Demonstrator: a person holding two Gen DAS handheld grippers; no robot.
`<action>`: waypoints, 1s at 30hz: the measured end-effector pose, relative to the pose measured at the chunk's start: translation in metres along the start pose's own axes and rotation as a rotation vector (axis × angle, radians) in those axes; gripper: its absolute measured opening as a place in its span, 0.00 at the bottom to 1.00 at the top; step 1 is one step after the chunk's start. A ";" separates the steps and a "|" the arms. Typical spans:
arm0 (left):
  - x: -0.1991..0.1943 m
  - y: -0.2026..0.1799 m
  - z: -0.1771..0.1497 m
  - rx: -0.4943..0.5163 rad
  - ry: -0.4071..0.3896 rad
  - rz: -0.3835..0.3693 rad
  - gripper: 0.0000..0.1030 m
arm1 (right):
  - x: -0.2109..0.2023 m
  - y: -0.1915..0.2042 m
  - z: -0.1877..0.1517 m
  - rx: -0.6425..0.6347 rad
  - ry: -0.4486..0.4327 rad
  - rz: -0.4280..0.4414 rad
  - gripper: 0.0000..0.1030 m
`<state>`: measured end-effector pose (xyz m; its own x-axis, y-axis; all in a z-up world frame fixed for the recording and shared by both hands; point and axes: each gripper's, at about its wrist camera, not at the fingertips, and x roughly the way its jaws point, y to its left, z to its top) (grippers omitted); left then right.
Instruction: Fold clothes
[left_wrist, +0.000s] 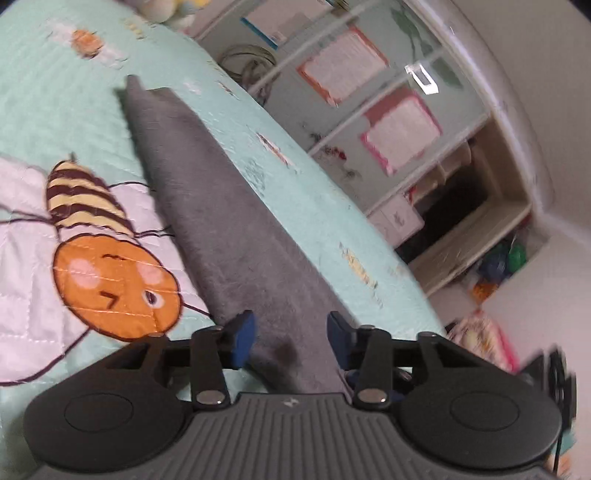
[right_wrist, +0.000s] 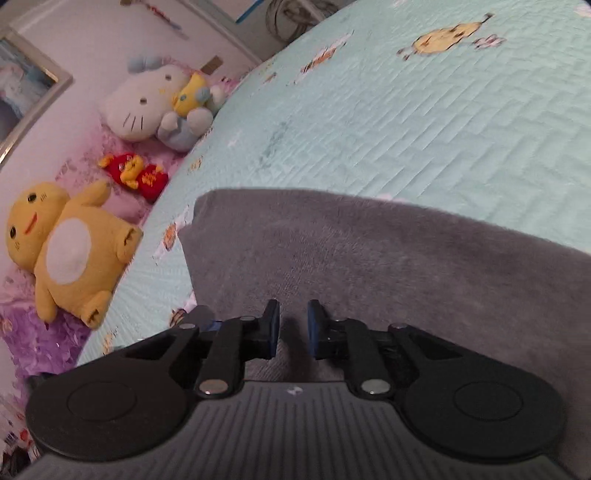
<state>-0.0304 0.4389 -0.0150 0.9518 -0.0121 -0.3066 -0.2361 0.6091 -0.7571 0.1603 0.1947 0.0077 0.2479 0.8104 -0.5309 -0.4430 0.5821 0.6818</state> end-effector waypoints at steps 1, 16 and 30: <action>0.000 0.001 -0.001 0.004 -0.003 0.001 0.45 | -0.009 0.003 -0.001 -0.007 -0.028 0.013 0.21; 0.007 -0.093 -0.021 0.441 0.165 0.347 0.63 | -0.143 -0.027 -0.093 0.189 -0.220 -0.088 0.27; -0.037 -0.170 -0.114 0.913 0.390 0.372 0.67 | -0.242 -0.073 -0.177 0.346 -0.399 -0.198 0.23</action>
<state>-0.0477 0.2455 0.0599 0.6825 0.1427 -0.7168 -0.1092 0.9897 0.0931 -0.0197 -0.0553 -0.0029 0.6340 0.6065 -0.4799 -0.0628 0.6588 0.7497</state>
